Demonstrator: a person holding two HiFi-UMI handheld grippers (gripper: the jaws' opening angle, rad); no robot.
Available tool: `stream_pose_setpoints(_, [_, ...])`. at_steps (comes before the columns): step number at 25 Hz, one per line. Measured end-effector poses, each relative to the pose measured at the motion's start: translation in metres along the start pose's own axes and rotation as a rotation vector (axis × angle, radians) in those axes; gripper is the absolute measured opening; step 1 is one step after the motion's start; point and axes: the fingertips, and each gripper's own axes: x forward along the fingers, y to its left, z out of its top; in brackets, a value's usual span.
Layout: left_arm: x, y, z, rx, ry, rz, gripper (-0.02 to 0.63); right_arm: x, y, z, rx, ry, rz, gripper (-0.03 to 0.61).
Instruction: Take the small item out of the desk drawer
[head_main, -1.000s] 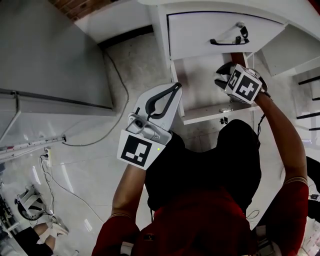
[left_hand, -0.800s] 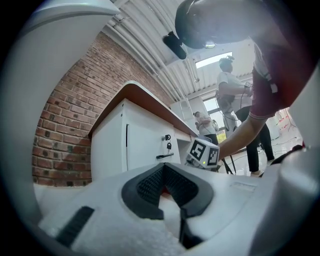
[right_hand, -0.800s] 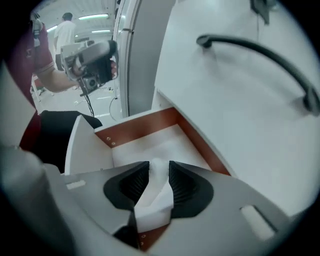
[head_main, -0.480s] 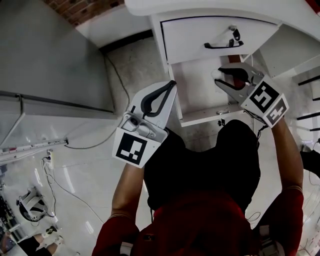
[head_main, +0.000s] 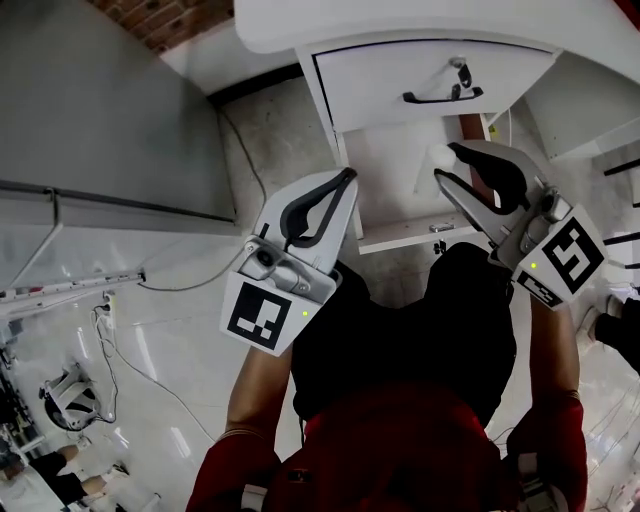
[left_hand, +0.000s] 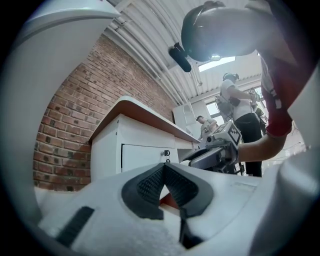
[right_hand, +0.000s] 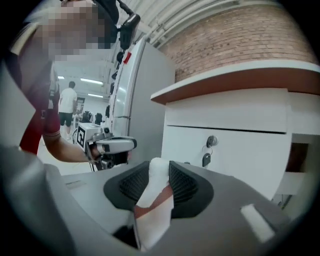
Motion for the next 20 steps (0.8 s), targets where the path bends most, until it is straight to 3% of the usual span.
stream_pose_setpoints(4, [0.003,-0.014,0.036,-0.019,-0.002,-0.007,0.002,-0.025,0.004,0.032,0.067,-0.104,-0.010,0.137])
stream_pose_setpoints(9, [0.019,-0.013,0.065,-0.067,0.036,-0.008,0.001,-0.040,-0.006,0.064,0.108,-0.144,-0.017,0.137])
stream_pose_setpoints(13, [0.031,-0.023,0.118,-0.079,0.051,-0.028,0.002,-0.060,-0.008,0.126,0.080,-0.174,-0.048,0.137])
stream_pose_setpoints(20, [0.038,-0.036,0.208,-0.060,0.111,-0.040,0.002,-0.097,0.003,0.214,0.129,-0.224,-0.046,0.137])
